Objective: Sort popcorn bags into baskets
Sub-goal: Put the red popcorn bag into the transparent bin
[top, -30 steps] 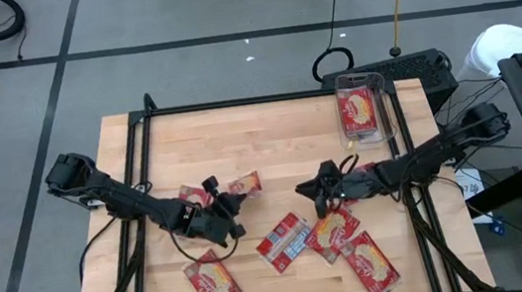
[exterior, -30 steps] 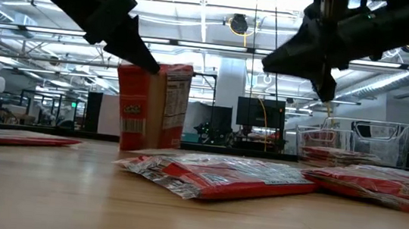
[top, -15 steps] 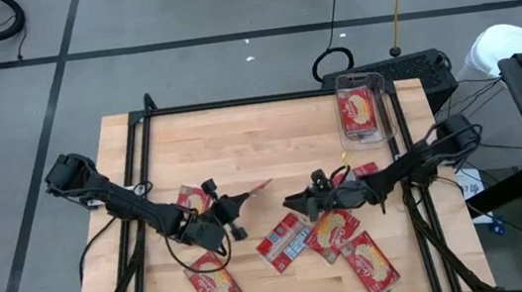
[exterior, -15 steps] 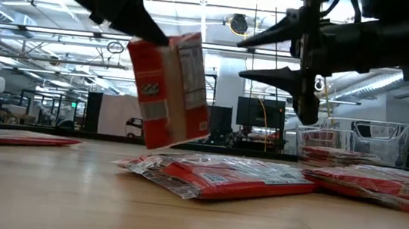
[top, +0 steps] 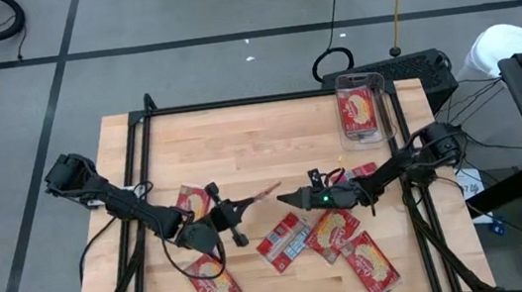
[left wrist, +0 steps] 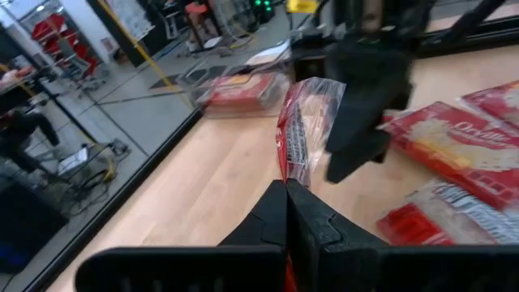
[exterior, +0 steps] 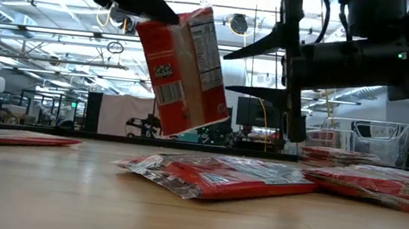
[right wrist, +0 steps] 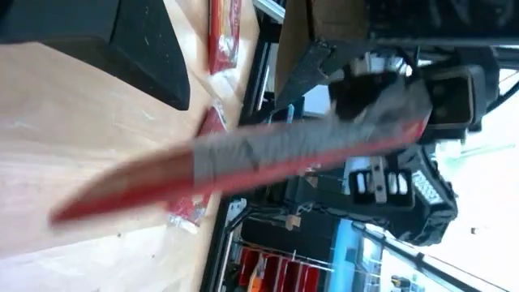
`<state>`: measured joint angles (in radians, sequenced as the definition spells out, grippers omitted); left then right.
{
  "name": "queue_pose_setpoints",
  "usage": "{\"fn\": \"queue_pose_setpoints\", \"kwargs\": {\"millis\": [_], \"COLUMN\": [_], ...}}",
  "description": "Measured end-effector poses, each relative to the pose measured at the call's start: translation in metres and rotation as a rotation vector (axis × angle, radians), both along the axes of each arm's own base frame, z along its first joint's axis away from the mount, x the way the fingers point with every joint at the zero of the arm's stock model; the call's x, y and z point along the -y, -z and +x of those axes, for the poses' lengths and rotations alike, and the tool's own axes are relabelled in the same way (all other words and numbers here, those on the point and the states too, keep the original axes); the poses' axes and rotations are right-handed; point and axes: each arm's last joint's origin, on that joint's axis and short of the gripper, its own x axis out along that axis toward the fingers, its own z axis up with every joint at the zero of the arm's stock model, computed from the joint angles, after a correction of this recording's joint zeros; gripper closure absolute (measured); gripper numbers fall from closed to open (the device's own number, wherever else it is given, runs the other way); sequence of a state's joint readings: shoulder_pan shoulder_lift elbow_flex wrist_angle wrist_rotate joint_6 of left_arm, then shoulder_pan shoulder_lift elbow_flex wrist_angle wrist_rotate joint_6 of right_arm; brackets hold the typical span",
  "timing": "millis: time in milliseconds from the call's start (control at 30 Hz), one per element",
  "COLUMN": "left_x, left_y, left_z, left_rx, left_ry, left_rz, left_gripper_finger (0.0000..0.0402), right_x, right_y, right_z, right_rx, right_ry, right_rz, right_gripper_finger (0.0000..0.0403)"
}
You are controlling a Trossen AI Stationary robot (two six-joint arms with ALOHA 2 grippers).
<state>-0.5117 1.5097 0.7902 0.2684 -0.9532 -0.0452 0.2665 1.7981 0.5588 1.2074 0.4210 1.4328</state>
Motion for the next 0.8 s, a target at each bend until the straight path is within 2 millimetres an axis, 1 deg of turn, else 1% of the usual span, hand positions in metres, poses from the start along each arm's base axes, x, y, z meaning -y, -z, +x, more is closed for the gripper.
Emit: {"fn": "queue_pose_setpoints", "kwargs": {"millis": [167,300,433,533,633,800], "left_x": [0.010,0.013,0.017,0.018,0.018,0.021], "left_y": [-0.003,-0.004,-0.001,0.009,0.023,0.049], "left_z": [-0.003,-0.004,-0.003,0.001,0.007,0.014], "left_rx": [0.002,0.001,-0.019,-0.063,-0.101,-0.150], "left_ry": [0.061,0.098,0.133,0.180,0.176,0.177], "left_rz": [0.037,0.045,0.062,0.069,0.065,0.053], "left_gripper_finger": [0.0401,0.0401,0.0401,0.0401,0.0401,0.0401], "right_x": [0.005,0.009,0.011,0.010,0.009,0.009], "right_y": [-0.007,-0.010,-0.012,-0.010,-0.005,0.005], "right_z": [0.009,0.013,0.016,0.016,0.015,0.013], "right_rx": [0.023,0.033,0.041,0.016,-0.026,-0.132], "right_ry": [0.017,0.023,0.008,-0.028,-0.062,-0.068], "right_rz": [-0.007,-0.019,-0.026,-0.036,-0.041,0.003], "right_gripper_finger": [0.0227,0.0227,0.0227,0.0227,0.0227,0.0225]}}
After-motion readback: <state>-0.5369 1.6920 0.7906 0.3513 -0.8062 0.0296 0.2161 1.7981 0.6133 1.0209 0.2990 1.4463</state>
